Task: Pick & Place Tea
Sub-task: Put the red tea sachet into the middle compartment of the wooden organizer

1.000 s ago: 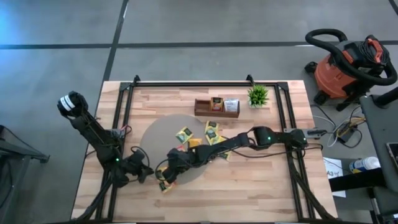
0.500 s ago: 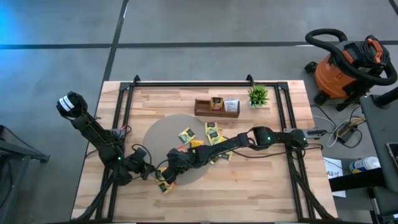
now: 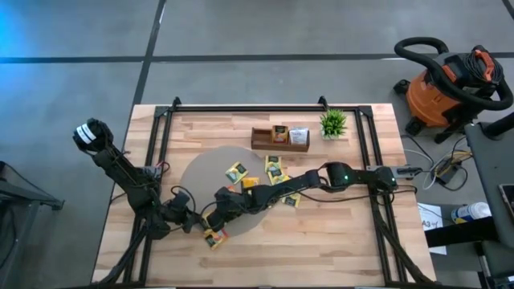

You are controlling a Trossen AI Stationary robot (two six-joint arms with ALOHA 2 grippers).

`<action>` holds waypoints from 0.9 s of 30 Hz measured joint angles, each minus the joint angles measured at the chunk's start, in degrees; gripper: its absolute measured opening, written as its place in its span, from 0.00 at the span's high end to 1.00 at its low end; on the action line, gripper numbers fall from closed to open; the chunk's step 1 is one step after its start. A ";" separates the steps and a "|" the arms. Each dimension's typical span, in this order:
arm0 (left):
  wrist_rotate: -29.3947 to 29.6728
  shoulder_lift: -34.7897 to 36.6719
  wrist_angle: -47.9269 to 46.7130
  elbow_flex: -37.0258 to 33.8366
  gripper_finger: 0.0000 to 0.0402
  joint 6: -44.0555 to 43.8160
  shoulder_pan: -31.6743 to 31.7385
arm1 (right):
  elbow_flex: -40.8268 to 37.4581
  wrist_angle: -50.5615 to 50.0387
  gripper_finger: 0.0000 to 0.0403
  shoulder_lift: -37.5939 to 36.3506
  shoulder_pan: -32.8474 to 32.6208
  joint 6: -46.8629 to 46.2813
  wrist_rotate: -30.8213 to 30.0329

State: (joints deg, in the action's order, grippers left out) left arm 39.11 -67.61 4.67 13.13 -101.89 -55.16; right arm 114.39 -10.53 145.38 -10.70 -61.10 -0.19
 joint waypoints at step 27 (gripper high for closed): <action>-1.37 0.17 0.76 -0.18 0.88 2.96 -0.10 | 2.98 -3.75 0.74 0.00 -0.02 5.30 0.66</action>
State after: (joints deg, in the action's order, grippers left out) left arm 37.73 -67.45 5.43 12.95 -98.93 -55.26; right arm 117.37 -14.28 145.38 -10.72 -55.80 0.47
